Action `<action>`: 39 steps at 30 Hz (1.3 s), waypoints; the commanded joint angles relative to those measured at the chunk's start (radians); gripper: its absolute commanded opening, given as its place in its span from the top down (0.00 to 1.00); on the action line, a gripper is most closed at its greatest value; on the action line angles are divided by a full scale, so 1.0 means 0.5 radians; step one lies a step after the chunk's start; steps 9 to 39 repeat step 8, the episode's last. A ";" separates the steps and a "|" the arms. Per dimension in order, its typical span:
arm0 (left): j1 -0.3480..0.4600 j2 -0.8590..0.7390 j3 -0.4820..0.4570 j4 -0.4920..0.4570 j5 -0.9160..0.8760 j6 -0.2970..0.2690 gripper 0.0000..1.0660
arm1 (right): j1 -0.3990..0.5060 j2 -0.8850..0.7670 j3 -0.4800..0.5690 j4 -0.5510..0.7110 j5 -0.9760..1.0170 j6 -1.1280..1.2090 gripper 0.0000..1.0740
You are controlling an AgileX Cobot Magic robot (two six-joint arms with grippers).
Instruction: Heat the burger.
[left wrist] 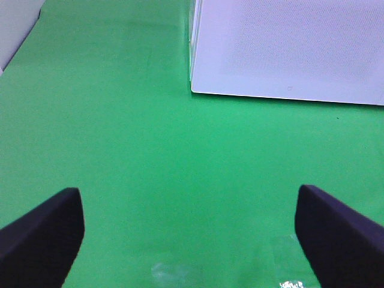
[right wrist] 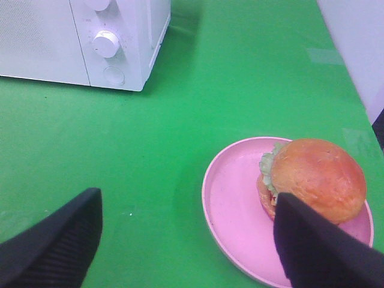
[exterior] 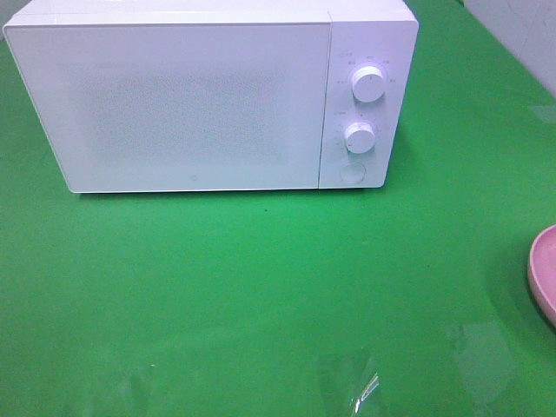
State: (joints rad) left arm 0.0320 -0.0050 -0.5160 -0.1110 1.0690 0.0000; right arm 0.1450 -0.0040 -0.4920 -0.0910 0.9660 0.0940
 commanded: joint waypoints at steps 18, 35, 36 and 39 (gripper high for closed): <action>0.000 -0.044 0.000 -0.008 0.000 0.000 0.18 | -0.010 -0.050 0.002 0.004 -0.014 -0.006 0.30; 0.000 -0.044 0.000 -0.008 0.000 0.000 0.18 | -0.010 -0.050 0.002 0.004 -0.014 -0.006 0.30; 0.000 -0.044 0.000 -0.008 0.000 0.000 0.18 | -0.010 -0.050 0.002 0.004 -0.014 -0.006 0.30; 0.000 -0.044 0.000 -0.008 0.000 0.000 0.18 | -0.010 -0.050 0.002 0.004 -0.014 -0.006 0.30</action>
